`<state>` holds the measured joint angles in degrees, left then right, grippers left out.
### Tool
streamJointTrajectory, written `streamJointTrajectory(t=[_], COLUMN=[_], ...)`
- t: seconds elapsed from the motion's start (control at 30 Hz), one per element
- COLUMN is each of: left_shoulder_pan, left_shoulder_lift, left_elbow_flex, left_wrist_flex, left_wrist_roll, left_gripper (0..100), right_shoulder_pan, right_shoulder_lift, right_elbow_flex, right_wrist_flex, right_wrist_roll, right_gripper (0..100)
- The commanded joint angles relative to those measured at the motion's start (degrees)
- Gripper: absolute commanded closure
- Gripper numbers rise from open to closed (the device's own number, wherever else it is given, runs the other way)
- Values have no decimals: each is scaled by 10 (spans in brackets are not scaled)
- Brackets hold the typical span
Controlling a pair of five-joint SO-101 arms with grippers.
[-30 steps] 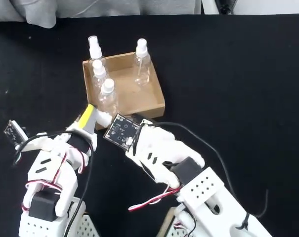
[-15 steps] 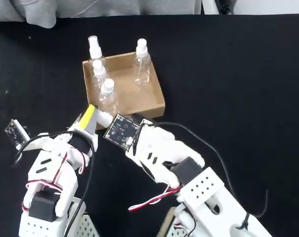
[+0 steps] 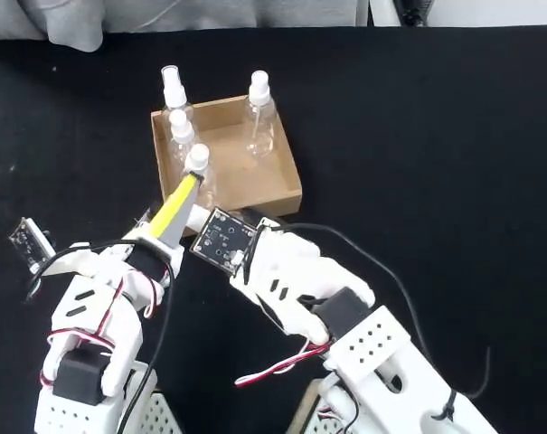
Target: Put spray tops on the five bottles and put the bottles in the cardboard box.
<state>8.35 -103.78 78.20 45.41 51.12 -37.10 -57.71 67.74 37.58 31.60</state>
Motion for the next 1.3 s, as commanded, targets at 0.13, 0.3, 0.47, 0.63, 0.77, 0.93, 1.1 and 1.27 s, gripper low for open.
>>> streamJointTrajectory(t=[0.13, 0.3, 0.47, 0.63, 0.77, 0.93, 1.1, 1.27], left_shoulder_pan=[5, 6, 42, 56, 55, 54, 54, 53], left_shoulder_lift=[-9, -8, -8, -8, -9, -9, -9, -9], left_elbow_flex=[-18, -30, -29, -29, -42, -49, -50, -79], left_wrist_flex=[-12, -13, -8, -8, -8, -8, -12, -8], left_wrist_roll=[37, 35, -18, -26, -11, 1, 2, 17], left_gripper=[705, 705, 705, 705, 705, 705, 705, 705], right_shoulder_pan=[-6, -6, -3, -3, -3, -3, -3, -3], right_shoulder_lift=[-26, -26, -26, -41, -84, -145, -162, -160], right_elbow_flex=[-4, -4, -6, -3, 15, 37, 46, 46], right_wrist_flex=[-18, -18, -18, -18, -18, -18, -18, -18], right_wrist_roll=[-4, -4, -3, -4, -4, -4, -4, -4], right_gripper=[910, 910, 910, 910, 910, 910, 910, 910])
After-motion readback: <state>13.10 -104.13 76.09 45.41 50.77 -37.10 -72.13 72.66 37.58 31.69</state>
